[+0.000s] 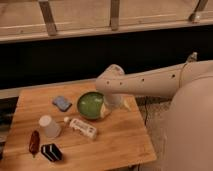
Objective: Place the ceramic cup over the eraser
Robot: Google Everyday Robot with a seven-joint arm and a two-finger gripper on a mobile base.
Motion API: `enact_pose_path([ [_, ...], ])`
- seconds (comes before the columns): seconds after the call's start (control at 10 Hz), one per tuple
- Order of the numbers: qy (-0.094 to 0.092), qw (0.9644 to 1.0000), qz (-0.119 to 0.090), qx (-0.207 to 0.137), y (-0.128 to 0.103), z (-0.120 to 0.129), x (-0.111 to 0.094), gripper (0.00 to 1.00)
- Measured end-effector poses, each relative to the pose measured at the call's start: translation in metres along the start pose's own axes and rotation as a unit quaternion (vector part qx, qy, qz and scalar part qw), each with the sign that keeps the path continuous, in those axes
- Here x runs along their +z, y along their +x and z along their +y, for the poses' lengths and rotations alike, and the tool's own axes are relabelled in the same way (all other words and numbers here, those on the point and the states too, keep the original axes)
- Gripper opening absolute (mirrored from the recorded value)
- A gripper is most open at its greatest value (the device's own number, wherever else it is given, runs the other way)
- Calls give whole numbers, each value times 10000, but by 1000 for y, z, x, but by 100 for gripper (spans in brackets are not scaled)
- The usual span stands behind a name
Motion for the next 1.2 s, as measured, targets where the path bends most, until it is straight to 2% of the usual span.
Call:
enact_pose_path([
  [0.2, -6, 10000, -29, -5, -1, 0, -1, 80],
  [0.8, -146, 9987, -408, -251, -18, 12, -28, 80],
  [0.9, -211, 9982, -478, -292, -20, 14, -33, 80],
  [1.2, -560, 9950, -661, -489, -24, 24, -49, 80],
])
